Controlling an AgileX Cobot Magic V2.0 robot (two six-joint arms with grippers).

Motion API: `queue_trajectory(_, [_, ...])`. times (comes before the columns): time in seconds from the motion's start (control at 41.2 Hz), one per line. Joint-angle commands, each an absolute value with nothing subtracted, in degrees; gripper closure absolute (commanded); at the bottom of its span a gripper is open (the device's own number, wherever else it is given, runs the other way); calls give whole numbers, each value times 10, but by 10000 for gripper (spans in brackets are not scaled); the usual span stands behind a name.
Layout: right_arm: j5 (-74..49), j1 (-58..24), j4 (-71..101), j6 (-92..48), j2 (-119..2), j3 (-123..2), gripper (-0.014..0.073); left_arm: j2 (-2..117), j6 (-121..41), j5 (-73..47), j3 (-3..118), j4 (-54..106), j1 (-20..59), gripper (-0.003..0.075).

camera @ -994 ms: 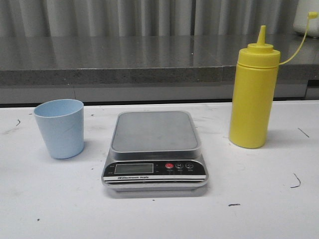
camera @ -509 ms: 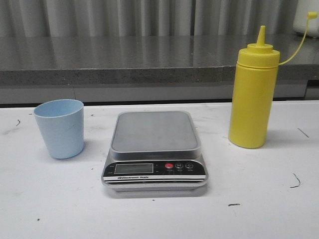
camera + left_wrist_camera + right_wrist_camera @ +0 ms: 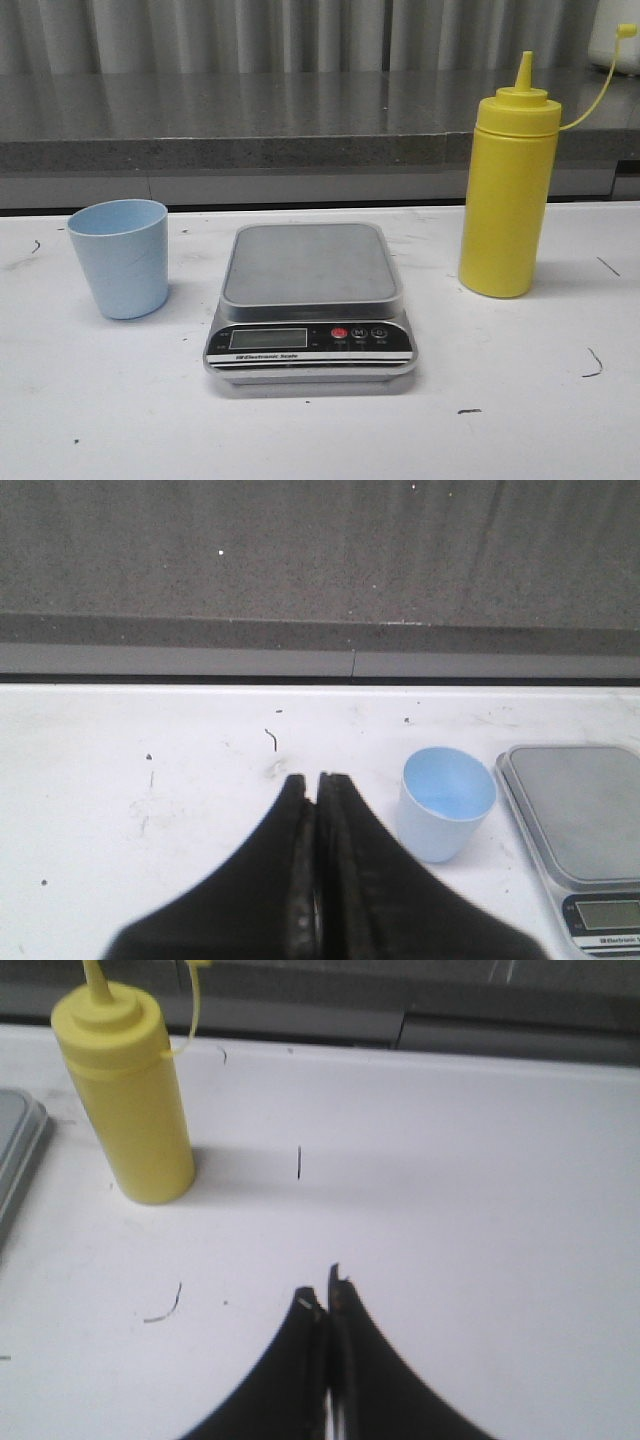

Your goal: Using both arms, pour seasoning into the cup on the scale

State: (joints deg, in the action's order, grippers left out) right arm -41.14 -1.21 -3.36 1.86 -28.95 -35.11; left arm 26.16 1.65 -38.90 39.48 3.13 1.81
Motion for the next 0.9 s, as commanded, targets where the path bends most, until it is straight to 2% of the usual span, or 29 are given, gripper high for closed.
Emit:
queue_trajectory(0.0, [-395, -9, -40, 11, -318, -370, 716, 278, 22, -349, 404, 34, 17, 740])
queue_trajectory(0.34, [-401, -9, -37, 11, -349, -370, 701, 288, 22, -346, 396, 34, 17, 740])
queue_trajectory(0.412, [-401, -9, -37, 8, -349, -370, 626, 288, 22, -346, 394, 34, 17, 738])
queue_trajectory(0.461, [-401, -9, -37, 8, -349, -370, 543, 288, 22, -346, 394, 34, 17, 720])
queue_trajectory(0.509, [-401, -9, -37, 8, -349, -370, 439, 288, 22, -345, 394, 34, 17, 680])
queue_trajectory(0.582, [-401, -9, -37, 8, -349, -370, 271, 288, 22, -345, 394, 34, 17, 560])
queue_trajectory(0.655, [-402, -9, -37, 8, -349, -370, 165, 288, 22, -344, 394, 34, 17, 418])
queue_trajectory(0.752, [-402, -9, -37, 8, -349, -370, 118, 288, 22, -344, 394, 34, 17, 252])
queue_trajectory(0.8, [-402, -9, -37, 8, -349, -370, 119, 290, 19, -345, 396, 34, 17, 209])
queue_trajectory(0.873, [-402, -9, -37, 8, -349, -370, 118, 300, 18, -350, 404, 34, 17, 197])
